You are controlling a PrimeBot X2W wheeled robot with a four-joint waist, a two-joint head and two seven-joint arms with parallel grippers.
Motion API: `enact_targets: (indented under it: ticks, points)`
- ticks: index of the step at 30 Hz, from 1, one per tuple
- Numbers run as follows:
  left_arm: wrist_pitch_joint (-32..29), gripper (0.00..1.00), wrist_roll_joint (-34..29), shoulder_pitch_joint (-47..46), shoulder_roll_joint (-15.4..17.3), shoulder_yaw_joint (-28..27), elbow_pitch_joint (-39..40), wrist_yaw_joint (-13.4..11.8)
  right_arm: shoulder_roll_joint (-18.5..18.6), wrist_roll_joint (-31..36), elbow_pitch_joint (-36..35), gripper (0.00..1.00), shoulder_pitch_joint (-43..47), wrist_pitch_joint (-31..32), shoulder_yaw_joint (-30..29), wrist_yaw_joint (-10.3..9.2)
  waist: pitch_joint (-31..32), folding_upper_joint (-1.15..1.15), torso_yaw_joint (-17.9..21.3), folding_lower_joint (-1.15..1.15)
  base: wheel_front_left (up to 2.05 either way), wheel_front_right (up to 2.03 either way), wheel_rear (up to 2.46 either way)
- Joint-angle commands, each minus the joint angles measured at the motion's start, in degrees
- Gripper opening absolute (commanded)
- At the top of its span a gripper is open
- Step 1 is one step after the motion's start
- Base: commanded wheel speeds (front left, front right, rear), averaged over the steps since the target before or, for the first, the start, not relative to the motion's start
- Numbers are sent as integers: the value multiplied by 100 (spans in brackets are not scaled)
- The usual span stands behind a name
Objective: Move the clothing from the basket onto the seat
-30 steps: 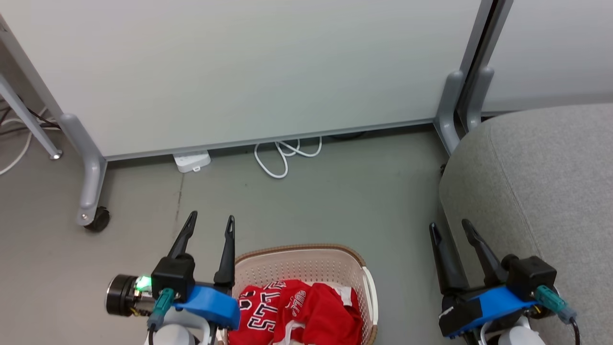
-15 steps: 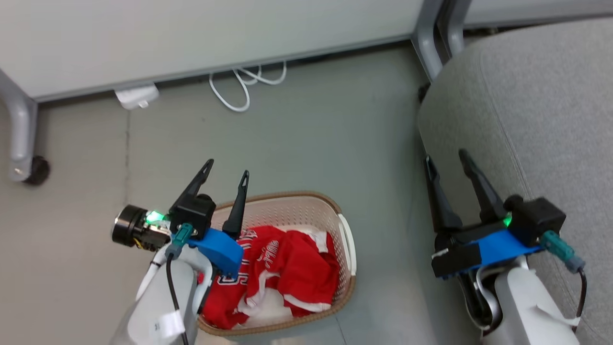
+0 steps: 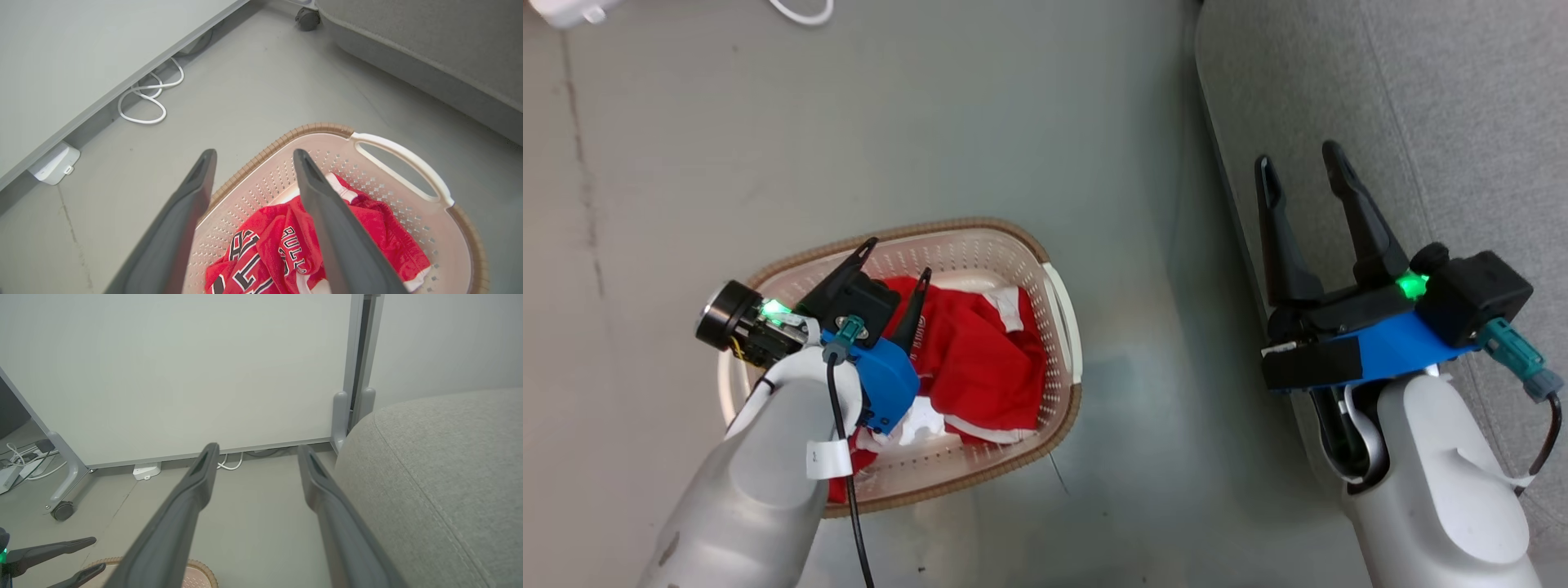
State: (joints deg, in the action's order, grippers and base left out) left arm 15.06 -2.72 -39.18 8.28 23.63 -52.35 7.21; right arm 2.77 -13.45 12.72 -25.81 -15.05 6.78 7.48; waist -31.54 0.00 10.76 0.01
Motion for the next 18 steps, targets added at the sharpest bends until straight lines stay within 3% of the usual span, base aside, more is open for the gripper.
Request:
enact_targets:
  ticks: [1,18]
  points:
    - [18,100,-38,-239,62,101,-218,33,20,-32,-69,100,-175,-20,22,3,-476,0,199,-1,0,0,0]
    - [-109,100,77,-1282,134,1440,-1957,27,73,98,-401,100,-689,-20,74,3,-1795,0,386,-1,0,0,0]
